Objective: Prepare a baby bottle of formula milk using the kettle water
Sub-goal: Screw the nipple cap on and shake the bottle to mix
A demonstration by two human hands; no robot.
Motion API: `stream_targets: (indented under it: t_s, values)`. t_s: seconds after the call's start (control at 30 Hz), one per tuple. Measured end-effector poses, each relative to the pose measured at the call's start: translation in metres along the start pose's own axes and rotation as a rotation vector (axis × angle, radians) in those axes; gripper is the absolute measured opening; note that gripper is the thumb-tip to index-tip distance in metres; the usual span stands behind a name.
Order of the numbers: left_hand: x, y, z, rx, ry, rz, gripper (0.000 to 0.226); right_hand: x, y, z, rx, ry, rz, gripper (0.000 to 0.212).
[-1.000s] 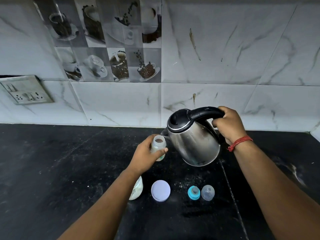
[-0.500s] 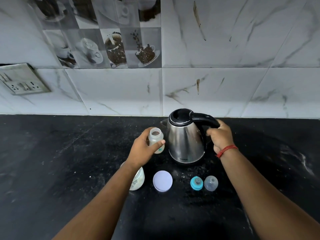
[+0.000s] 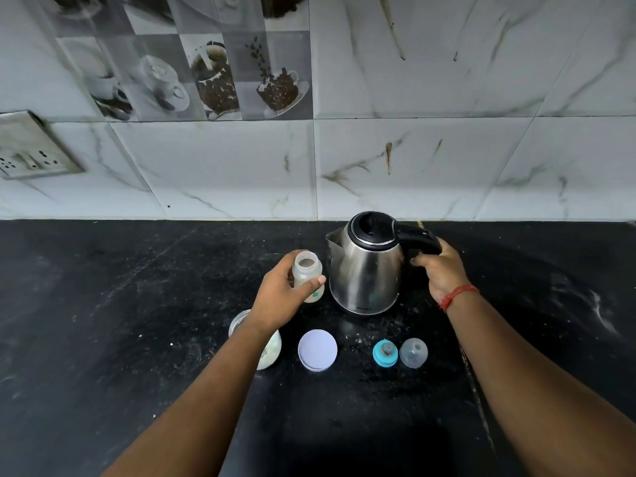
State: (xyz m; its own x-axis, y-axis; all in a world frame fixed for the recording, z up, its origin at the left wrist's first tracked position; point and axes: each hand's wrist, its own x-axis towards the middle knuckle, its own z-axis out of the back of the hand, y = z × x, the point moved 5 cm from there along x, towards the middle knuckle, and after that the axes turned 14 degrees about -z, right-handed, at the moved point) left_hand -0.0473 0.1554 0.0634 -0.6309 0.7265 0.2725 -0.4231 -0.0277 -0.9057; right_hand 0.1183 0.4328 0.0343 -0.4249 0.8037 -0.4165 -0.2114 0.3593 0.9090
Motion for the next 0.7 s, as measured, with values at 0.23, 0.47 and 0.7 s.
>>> stream_targets:
  t_s: [0.23, 0.47, 0.7]
  values:
    - [-0.004, -0.009, -0.002, 0.031, 0.027, -0.056, 0.043, -0.008, -0.002, 0.019, -0.235, -0.168, -0.097, 0.048]
    - [-0.017, -0.007, -0.004, 0.041, 0.049, -0.069, 0.045, -0.089, -0.041, 0.002, -0.433, -0.117, 0.225, 0.035]
    - [-0.034, -0.007, -0.014, 0.051, 0.106, -0.055, 0.047, -0.112, -0.082, -0.025, -1.29, 0.159, 0.392, 0.053]
